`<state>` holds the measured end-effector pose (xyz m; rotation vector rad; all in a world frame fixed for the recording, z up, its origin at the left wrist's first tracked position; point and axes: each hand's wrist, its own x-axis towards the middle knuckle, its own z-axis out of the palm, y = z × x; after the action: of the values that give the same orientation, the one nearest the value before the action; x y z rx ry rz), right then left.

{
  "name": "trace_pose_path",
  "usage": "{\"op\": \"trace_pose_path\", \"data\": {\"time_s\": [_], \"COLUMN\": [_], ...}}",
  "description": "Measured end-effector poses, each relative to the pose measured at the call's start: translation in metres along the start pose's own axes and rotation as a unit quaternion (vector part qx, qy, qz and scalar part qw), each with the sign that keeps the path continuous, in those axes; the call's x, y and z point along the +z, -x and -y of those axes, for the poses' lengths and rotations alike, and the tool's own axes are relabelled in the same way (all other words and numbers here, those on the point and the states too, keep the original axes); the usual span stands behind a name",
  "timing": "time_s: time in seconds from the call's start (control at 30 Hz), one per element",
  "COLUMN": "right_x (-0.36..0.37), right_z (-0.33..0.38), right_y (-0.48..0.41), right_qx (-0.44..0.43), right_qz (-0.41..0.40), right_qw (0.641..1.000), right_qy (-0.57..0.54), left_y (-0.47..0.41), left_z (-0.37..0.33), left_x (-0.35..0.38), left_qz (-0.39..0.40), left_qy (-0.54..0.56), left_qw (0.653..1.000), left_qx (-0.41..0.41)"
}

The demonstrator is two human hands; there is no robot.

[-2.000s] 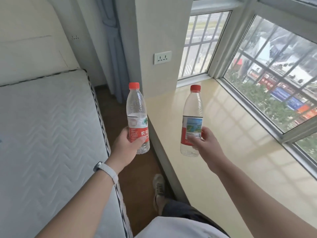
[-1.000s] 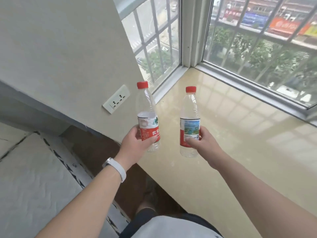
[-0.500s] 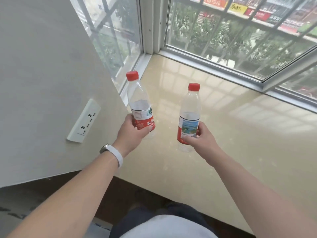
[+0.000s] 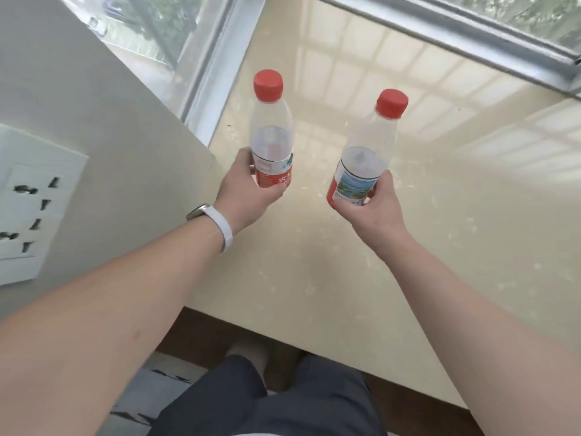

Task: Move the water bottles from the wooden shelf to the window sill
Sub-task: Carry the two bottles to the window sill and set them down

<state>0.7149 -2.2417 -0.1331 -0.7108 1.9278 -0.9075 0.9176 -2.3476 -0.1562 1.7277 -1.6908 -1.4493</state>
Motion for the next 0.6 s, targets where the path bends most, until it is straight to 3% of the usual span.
{"op": "trace_pose_path", "data": {"time_s": [0.6], "right_x": [0.055], "right_z": [-0.043], "right_y": [-0.070], "right_qx": [-0.050], "right_qz": [-0.049], "right_qw": [0.997], "right_qy": [0.033], "left_y": [-0.059], "left_z": [0.031], "left_x": [0.029], "left_qz": [-0.023], "left_qy": [-0.010], "left_qw": [1.000], "left_qx": [0.008]}}
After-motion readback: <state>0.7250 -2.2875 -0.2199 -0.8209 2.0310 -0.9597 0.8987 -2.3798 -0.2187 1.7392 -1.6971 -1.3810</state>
